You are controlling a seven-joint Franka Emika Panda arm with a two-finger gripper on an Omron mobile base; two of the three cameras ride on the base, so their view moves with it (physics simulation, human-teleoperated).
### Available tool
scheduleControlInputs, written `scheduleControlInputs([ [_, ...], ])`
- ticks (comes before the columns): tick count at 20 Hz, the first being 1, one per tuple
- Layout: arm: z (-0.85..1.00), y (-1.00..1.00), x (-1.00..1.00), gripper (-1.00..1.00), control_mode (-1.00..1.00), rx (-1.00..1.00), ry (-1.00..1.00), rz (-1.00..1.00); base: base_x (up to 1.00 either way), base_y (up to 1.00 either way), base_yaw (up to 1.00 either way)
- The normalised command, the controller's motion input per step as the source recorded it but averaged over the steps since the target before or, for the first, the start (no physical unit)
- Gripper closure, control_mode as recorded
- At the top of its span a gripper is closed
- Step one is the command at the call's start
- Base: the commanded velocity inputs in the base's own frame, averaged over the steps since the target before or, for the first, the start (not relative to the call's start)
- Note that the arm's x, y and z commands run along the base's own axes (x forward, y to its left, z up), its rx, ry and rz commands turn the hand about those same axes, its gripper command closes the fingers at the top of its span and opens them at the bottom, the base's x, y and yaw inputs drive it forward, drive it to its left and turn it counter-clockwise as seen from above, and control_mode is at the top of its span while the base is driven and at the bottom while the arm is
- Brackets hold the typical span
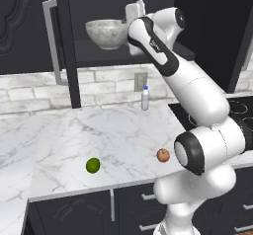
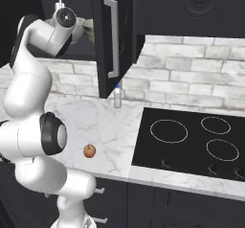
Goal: Pick both bowls and place them on the counter. Then place the lime in one bowl and place the peach in the other bowl.
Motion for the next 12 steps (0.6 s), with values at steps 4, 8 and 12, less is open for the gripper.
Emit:
scheduleControlInputs([
  [4,-0.01,0.14,0.41,-1.0,-1.0,-0.06,0.0,0.0,0.0,0.0,0.0],
  [8,-0.04,0.13,0.36,-1.0,-1.0,-0.02,0.0,0.0,0.0,0.0,0.0],
  [12,-0.13,0.11,0.37,-1.0,-1.0,-0.02,0.02,0.01,0.0,0.0,0.0],
])
